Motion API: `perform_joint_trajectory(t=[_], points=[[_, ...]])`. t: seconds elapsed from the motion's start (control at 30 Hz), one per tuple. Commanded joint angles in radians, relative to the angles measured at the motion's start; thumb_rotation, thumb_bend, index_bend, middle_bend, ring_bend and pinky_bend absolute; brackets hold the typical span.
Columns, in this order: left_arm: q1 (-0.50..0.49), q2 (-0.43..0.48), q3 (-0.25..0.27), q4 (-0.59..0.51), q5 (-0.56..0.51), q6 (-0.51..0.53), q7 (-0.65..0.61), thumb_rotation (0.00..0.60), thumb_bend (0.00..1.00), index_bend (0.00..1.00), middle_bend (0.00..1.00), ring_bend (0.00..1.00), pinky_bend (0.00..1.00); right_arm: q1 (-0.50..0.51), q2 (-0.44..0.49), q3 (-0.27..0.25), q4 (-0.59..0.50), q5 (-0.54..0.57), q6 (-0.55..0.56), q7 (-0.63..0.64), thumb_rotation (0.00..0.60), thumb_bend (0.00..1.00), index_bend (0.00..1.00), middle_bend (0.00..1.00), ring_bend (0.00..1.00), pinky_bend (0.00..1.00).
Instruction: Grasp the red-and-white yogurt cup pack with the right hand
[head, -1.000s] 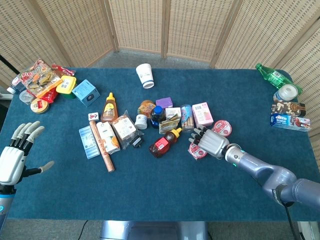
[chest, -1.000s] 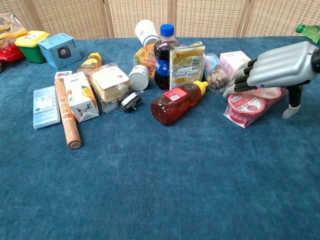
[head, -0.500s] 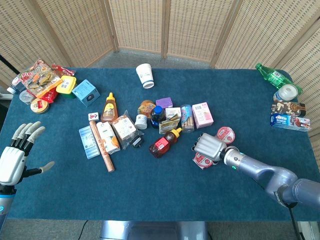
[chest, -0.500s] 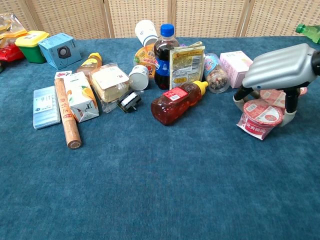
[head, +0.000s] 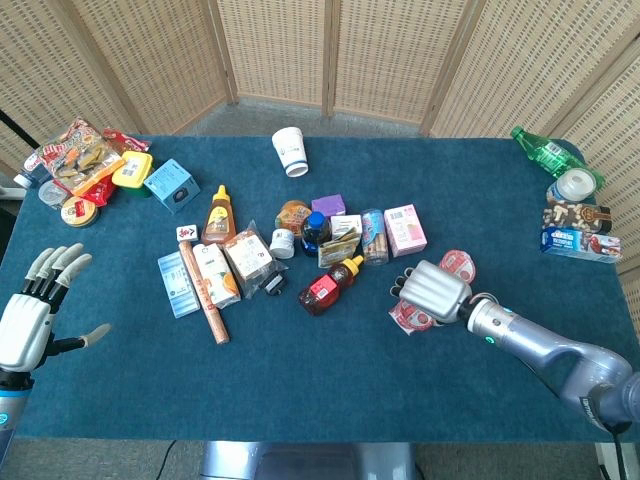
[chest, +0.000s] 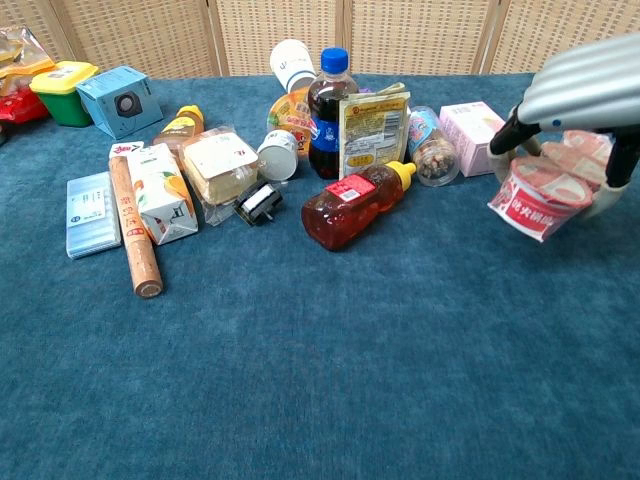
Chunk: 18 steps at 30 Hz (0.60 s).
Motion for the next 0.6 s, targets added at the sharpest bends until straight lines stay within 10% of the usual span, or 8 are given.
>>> perform_joint_trajectory(t=[0.03, 0.6], points=[[0.000, 0.000, 0.000, 0.000, 0.000, 0.000, 0.000, 0.600, 0.08, 0.11, 0.00, 0.00, 0.00, -0.014, 0.031, 0.011, -0.029, 0.005, 0.022, -0.021, 0.600, 0.18, 0.63, 0.89, 0.60, 0.84], [-0.002, 0.001, 0.003, -0.004, 0.003, -0.004, -0.003, 0.600, 0.08, 0.11, 0.00, 0.00, 0.00, -0.065, 0.183, 0.058, -0.169, 0.004, 0.094, -0.110, 0.600, 0.18, 0.63, 0.89, 0.60, 0.85]])
